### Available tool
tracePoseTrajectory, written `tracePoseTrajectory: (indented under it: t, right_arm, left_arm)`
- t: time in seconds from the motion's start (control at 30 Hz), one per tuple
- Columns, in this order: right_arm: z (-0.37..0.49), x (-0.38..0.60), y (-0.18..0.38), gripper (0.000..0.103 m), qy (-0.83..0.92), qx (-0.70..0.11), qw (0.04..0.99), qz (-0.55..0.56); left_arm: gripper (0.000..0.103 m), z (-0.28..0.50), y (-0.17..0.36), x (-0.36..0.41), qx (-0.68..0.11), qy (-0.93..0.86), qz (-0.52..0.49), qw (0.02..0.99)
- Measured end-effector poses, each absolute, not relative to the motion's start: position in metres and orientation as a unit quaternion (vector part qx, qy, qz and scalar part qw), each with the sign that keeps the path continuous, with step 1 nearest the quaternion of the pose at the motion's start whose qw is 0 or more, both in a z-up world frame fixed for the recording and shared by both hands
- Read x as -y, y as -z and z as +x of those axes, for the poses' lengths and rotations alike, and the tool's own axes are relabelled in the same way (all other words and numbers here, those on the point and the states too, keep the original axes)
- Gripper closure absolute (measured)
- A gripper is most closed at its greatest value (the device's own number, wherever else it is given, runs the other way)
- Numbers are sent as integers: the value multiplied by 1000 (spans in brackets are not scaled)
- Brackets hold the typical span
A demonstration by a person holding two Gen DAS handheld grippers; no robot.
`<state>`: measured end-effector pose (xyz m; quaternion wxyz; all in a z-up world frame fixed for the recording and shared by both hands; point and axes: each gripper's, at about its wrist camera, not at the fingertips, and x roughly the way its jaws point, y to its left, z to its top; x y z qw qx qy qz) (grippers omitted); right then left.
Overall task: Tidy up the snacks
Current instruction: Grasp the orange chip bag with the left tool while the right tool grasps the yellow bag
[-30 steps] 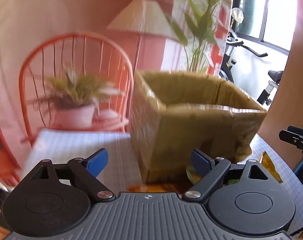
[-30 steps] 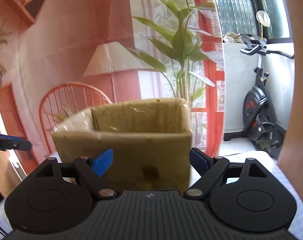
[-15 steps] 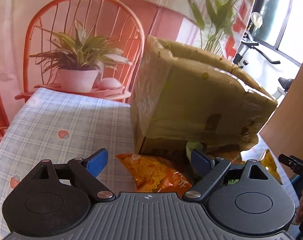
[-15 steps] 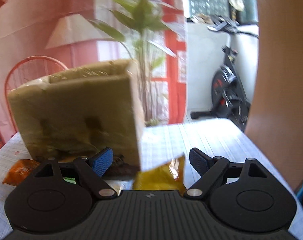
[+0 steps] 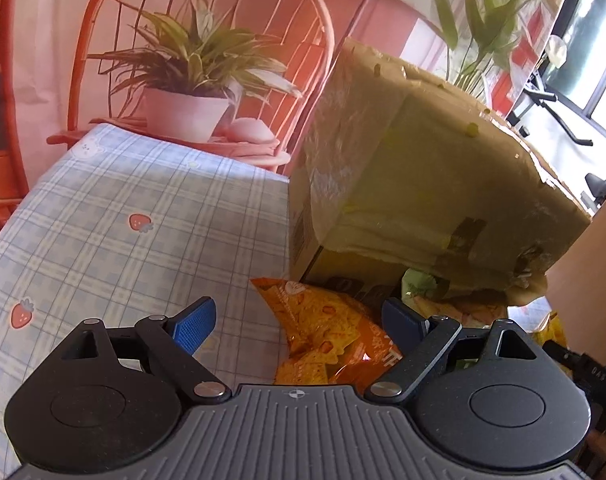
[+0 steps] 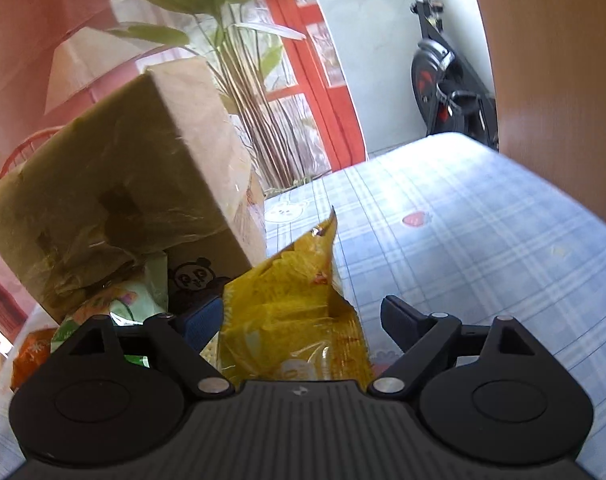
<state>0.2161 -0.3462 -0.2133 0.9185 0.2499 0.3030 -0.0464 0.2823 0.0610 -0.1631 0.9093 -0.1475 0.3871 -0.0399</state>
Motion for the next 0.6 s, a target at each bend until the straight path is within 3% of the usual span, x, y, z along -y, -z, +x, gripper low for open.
tracePoseTrajectory:
  t: [0.1,0.17,0.3,0.6]
  right_arm:
    - [216,345,216,19,35,-301,917,259]
    - [218,343,215,29,24,-299,918,260]
    - [218,335,211,37,21,-296,926,233]
    - [216,337,212,41,19,-297,923,242]
  left_arm:
    - [12,283,169,-60,-392,43,-157,906]
    - [12,285,172,-58,-394,47,-158,904]
    - [12,290,179,-51,-400,61,-154,902]
    - [12,303,218,-63,-422,53,-276,862]
